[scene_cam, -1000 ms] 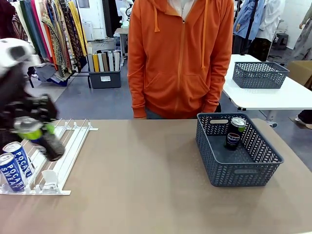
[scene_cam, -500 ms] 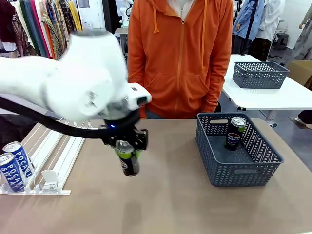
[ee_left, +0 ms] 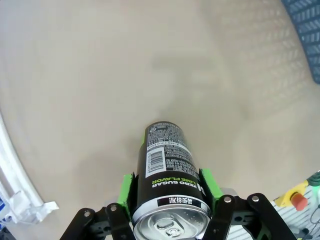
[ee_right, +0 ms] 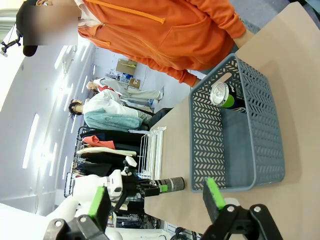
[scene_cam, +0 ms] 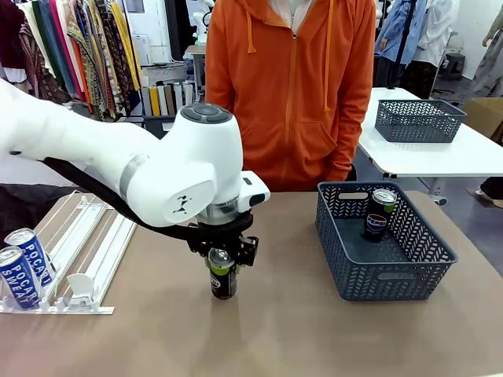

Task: Retrieve and store the cans from the dispenser.
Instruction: Pick up the last remaining can from one row of the Automatic Can Dispenser and place it in the middle of the table.

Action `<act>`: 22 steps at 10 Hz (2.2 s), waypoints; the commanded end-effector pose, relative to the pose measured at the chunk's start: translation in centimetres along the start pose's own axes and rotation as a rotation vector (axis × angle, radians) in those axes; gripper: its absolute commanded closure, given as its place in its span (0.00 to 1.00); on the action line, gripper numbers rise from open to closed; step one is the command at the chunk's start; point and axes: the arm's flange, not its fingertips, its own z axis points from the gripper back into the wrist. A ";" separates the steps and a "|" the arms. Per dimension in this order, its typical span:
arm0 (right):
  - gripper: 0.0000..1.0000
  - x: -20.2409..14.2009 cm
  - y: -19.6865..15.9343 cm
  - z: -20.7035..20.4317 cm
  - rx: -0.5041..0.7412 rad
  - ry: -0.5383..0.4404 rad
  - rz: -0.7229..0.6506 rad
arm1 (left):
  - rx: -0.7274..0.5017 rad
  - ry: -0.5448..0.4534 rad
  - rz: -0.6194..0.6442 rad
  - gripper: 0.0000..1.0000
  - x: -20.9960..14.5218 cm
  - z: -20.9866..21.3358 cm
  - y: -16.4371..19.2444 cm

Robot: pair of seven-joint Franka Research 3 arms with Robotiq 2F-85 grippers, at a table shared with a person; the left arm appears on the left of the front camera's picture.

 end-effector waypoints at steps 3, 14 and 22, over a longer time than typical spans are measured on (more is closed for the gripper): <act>0.00 0.3 0.3 -0.1 0.020 -0.017 0.001 | -0.022 0.027 -0.005 1.00 1.2 0.3 -0.5; 0.00 0.3 0.3 -0.1 0.020 -0.017 0.001 | -0.414 -0.067 0.249 0.00 -10.7 21.5 19.8; 0.00 0.3 0.3 -0.1 0.020 -0.017 0.001 | -1.238 -0.375 0.593 0.00 -25.9 12.6 41.6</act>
